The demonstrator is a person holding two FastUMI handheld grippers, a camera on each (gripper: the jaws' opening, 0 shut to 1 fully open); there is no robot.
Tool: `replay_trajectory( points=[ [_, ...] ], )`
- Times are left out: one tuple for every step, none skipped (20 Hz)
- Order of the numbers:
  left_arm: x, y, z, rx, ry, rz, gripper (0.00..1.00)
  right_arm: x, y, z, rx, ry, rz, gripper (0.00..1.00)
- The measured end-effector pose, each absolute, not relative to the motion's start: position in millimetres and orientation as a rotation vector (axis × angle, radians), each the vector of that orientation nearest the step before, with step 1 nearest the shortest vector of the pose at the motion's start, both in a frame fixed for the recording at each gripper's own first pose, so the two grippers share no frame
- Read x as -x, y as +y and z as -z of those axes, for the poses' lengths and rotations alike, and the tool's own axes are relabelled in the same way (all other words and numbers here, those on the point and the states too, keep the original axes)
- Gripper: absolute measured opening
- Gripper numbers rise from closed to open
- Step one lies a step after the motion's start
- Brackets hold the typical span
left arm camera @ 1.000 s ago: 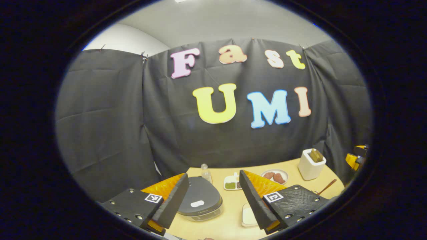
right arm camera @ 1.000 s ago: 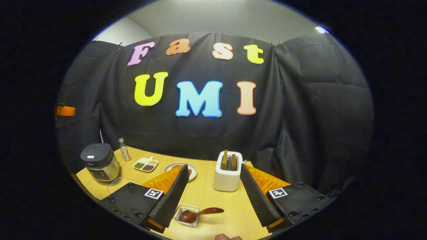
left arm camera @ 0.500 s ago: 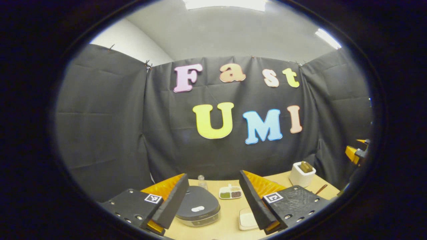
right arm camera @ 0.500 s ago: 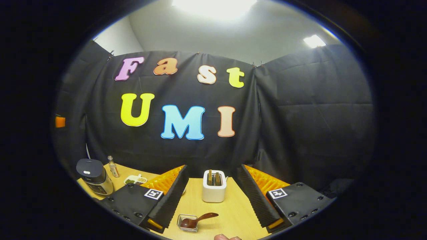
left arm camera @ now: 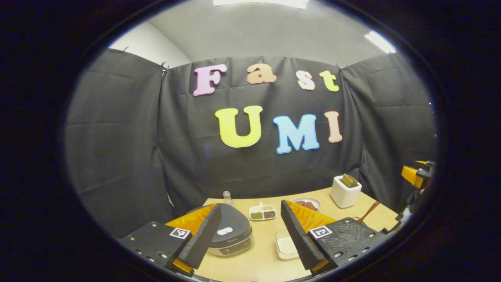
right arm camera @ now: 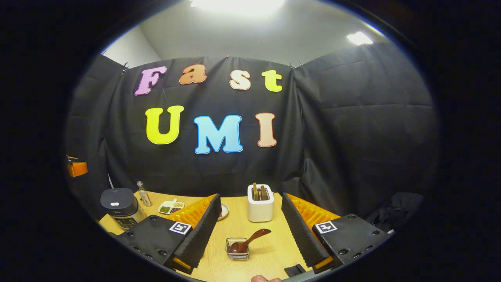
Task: Close the left gripper, press the button to open the rice cooker; take a wooden spoon from the chopstick holder with the right hand, scoop a spoonful of rice and pour it into the rice cooker, then put the wooden spoon back into the chopstick holder.
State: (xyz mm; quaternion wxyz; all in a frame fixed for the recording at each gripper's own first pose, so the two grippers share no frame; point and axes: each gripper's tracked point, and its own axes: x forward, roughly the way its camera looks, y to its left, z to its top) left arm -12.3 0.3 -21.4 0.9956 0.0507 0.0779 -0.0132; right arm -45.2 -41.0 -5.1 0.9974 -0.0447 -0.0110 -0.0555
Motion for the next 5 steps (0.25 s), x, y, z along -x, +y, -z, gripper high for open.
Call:
replay_trajectory(
  points=[
    [12.9,-1.0,21.9,-0.101,0.154,0.032,0.93,48.1,-41.4,5.0,0.089,-0.020,0.114,0.94],
    [12.4,-1.4,19.8,-0.104,0.144,0.034,0.93,50.0,-41.3,4.5,0.088,-0.020,0.116,0.94],
    [11.6,-0.9,14.4,-0.108,0.130,0.036,0.94,52.0,-40.9,4.0,0.088,-0.021,0.116,0.94],
    [11.2,-0.8,9.9,-0.112,0.115,0.037,0.93,53.7,-40.7,2.5,0.089,-0.024,0.118,0.94],
    [11.6,0.0,8.8,-0.116,0.106,0.033,0.93,53.8,-40.6,1.1,0.089,-0.027,0.122,0.94]
  ],
)
